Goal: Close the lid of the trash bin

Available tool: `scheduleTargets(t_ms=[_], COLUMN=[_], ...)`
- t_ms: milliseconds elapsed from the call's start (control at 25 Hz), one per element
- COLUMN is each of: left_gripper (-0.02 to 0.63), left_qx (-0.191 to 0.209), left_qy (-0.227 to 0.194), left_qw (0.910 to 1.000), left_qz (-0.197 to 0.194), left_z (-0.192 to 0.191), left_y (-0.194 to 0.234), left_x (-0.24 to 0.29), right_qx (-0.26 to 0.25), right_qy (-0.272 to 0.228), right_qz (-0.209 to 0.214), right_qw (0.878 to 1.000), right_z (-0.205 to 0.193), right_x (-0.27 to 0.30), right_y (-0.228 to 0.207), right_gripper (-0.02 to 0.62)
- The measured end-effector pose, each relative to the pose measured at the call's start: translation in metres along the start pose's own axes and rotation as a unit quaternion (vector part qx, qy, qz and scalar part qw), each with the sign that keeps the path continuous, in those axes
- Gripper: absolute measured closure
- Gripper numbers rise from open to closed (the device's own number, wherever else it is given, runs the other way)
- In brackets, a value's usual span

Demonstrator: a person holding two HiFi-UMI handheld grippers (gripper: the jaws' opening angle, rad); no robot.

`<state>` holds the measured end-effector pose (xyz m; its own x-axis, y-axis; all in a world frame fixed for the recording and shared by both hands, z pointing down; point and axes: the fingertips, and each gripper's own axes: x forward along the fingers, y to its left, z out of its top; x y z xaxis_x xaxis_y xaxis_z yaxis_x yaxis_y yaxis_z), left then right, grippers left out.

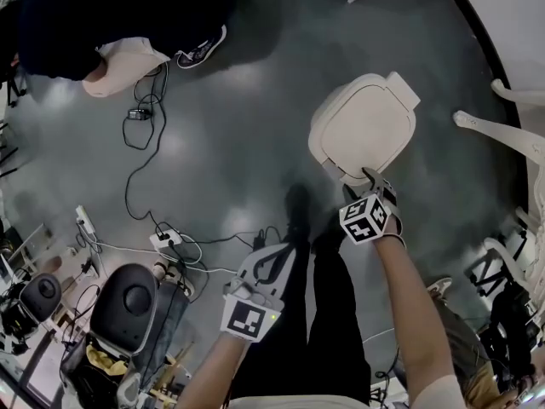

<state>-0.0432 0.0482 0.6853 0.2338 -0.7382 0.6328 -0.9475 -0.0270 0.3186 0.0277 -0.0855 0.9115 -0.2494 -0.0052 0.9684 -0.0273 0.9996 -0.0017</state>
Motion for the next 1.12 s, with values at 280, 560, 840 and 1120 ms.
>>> scheduleTargets(t_ms=[280, 560, 840, 1120], left_gripper=[0.594, 0.594, 0.594, 0.594], left_qx=[-0.003, -0.018, -0.027, -0.026], left_qy=[-0.003, -0.005, -0.010, -0.012], left_qw=[1.0000, 0.9998, 0.9995, 0.9995], left_qz=[0.000, 0.005, 0.012, 0.013], left_z=[-0.005, -0.010, -0.011, -0.011], left_y=[-0.001, 0.002, 0.017, 0.017], left_x=[-0.007, -0.013, -0.013, -0.018], right_qx=[-0.026, -0.070, -0.144, -0.070], right_qy=[0.026, 0.031, 0.071, 0.062], right_qz=[-0.027, -0.018, -0.054, -0.028], right_qw=[0.999, 0.997, 0.986, 0.995], right_z=[-0.002, 0.010, -0.001, 0.005], right_x=[0.004, 0.005, 0.014, 0.009], right_y=[-0.001, 0.010, 0.010, 0.010], right_gripper=[0.322, 0.298, 0.289, 0.304])
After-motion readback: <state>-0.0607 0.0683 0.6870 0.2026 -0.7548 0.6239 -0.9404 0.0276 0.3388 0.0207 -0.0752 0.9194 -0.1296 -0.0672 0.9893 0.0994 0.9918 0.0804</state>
